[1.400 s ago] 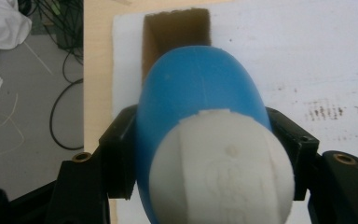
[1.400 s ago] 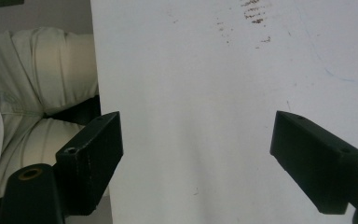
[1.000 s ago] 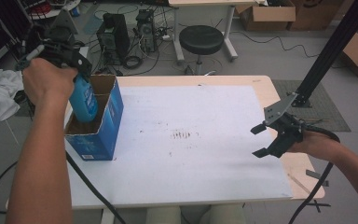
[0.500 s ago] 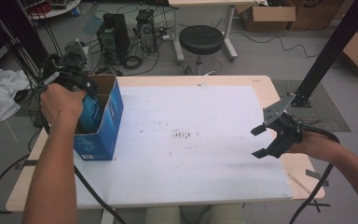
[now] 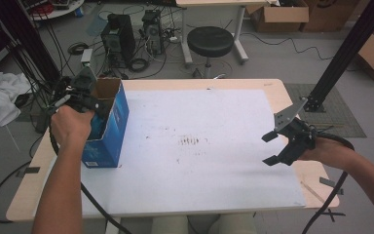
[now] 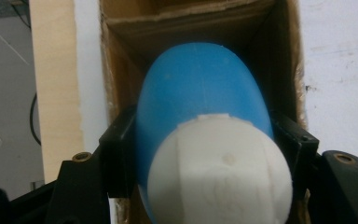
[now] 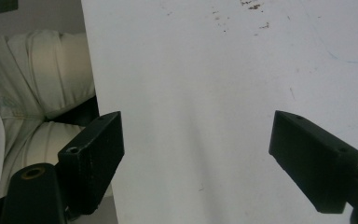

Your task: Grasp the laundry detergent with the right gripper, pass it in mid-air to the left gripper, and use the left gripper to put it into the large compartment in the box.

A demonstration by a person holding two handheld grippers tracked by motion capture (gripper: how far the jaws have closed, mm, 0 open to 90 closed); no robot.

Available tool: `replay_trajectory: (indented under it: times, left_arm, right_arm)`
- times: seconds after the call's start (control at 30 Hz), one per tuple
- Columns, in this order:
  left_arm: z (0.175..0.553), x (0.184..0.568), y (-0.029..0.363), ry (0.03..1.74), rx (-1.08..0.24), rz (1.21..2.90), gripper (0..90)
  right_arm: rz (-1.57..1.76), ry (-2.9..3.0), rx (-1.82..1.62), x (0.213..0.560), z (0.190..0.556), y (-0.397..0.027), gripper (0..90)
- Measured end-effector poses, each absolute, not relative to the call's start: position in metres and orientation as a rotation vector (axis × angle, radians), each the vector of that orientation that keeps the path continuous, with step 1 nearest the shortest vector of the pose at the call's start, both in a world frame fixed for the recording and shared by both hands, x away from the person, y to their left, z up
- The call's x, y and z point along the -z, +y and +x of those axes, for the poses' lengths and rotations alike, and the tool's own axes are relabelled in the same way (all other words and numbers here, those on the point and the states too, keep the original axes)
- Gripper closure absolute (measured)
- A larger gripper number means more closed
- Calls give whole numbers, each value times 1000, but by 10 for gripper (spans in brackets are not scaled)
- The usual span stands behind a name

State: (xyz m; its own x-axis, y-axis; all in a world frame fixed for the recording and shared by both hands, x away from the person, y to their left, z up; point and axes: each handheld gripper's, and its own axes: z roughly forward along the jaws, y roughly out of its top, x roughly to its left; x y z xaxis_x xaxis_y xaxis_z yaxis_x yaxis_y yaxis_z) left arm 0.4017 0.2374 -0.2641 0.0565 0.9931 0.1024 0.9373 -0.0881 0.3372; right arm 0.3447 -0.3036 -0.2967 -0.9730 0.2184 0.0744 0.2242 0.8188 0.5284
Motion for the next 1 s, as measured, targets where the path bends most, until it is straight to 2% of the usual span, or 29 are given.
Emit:
replay_trajectory:
  times: [0.47,1.0]
  left_arm:
    - [403,284,239,1994,-407,2187,377]
    - [402,285,245,2008,-360,2149,367]
  right_arm:
    - [-361,-2980,863,299,345,-301,175]
    - [-349,-2983,866,296,344,-299,177]
